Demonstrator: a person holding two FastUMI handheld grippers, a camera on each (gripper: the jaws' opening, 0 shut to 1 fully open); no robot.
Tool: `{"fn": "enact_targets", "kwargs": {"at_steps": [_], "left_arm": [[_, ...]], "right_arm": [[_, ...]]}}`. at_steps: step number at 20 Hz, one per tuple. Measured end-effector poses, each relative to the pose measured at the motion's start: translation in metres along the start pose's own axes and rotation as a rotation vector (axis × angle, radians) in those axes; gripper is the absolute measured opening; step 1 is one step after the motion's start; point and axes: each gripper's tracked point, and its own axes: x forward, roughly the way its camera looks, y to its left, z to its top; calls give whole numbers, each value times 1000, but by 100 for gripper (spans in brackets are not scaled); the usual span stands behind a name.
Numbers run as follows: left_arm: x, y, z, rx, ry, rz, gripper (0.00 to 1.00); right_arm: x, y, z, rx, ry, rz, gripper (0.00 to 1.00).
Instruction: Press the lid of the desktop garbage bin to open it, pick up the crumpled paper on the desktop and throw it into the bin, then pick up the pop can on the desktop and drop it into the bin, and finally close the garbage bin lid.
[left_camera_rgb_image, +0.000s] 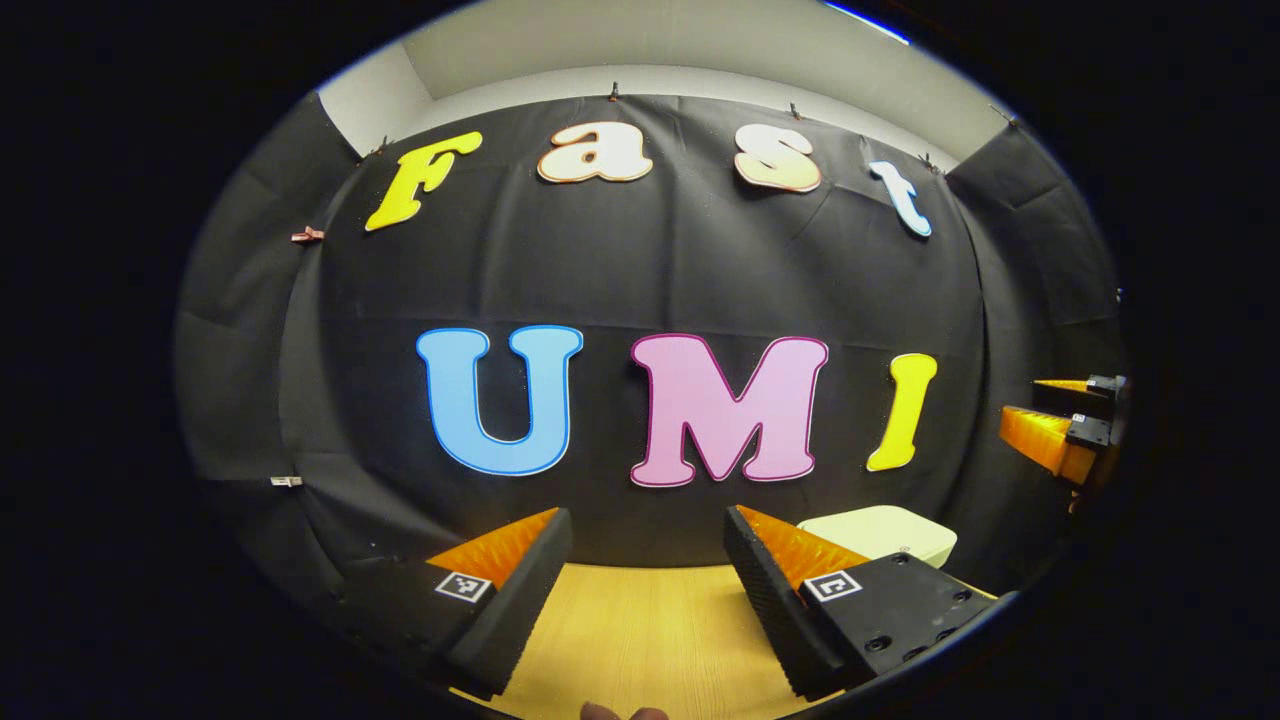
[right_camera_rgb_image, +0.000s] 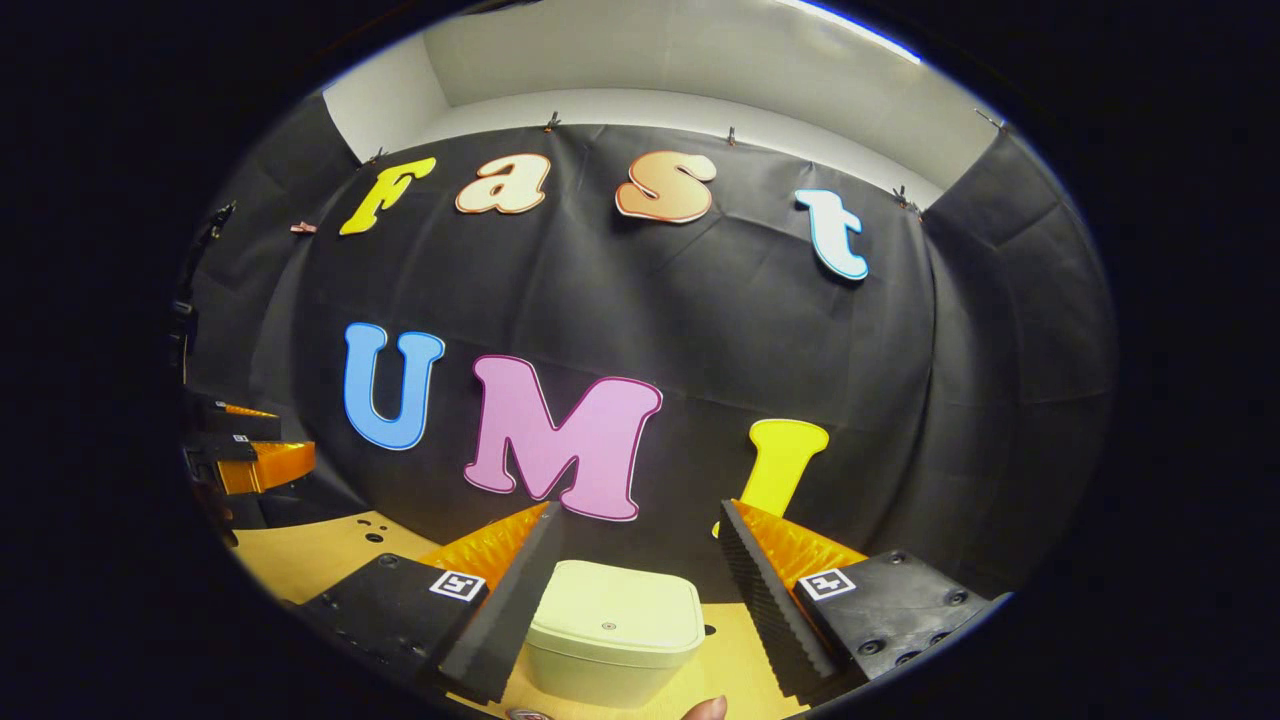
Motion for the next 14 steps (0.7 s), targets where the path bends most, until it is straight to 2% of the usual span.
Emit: {"fn": "enact_targets", "kwargs": {"at_steps": [5,7,8,11,12,13,14], "left_arm": [[2,-4,4,16,-12,-8,98],[3,-4,3,12,-12,-7,98],[3,-4,4,8,-13,-5,98],[5,-4,1,0,-9,-5,98],[5,-3,2,-3,-8,-3,98],[5,-4,0,-4,-9,0,98],[6,-3,2,-5,-9,4,98]], "right_arm": [[4,2,1,-2,-5,7,97],[5,7,2,5,-6,28,94],[5,9,2,4,-1,35,88],[5,10,2,-8,0,52,44],[5,18,-2,4,16,97,30],[4,22,-8,16,39,108,28],[4,23,-12,43,72,120,16]]}}
